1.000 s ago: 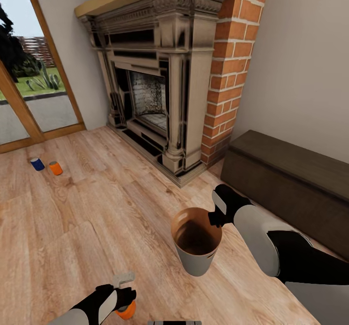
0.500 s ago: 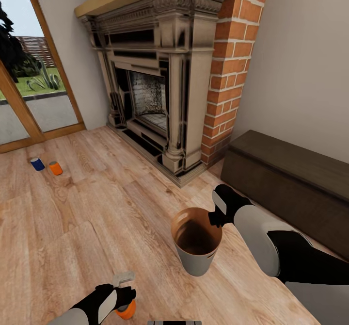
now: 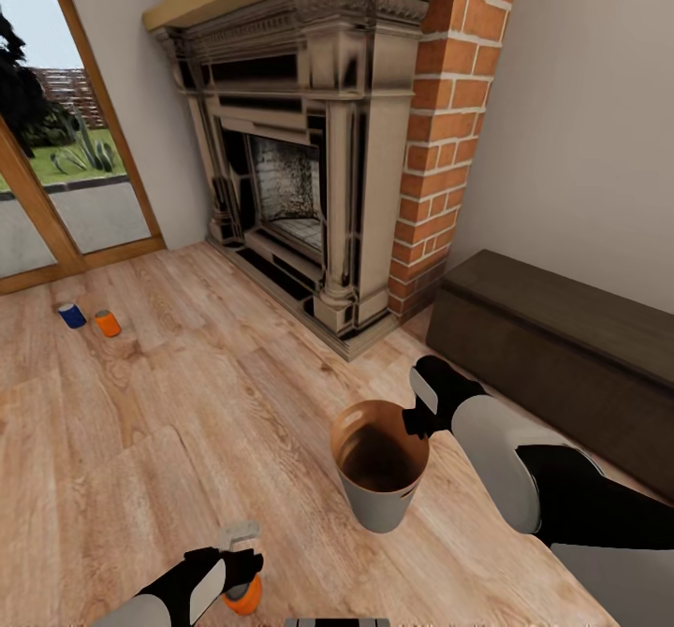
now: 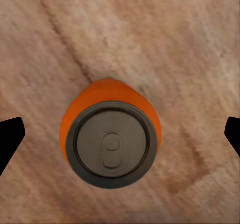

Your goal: Put the three can of soda from the living room inside the tash can in the kitchen.

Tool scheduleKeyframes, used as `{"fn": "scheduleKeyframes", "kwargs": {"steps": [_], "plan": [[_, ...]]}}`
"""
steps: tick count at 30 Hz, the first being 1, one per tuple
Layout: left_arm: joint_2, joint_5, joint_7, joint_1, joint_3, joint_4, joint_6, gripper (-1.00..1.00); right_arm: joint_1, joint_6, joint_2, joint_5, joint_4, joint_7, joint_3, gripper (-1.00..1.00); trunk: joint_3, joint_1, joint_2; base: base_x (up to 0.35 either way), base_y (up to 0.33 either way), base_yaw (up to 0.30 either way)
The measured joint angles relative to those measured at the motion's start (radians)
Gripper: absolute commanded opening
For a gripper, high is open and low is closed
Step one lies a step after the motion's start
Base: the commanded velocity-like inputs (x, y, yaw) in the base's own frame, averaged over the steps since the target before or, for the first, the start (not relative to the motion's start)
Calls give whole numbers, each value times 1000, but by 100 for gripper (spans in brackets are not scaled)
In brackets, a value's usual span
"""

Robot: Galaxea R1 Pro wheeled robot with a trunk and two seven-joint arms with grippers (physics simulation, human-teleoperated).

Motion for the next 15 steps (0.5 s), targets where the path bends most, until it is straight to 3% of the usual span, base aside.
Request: {"fn": "scheduleKeyframes", "kwargs": {"steps": [15], "plan": [[0,-1,-23,0,-2,2,-28,100,0,0,1,5,0,0,2,-100,-31,4,-2,0,0,0]]}}
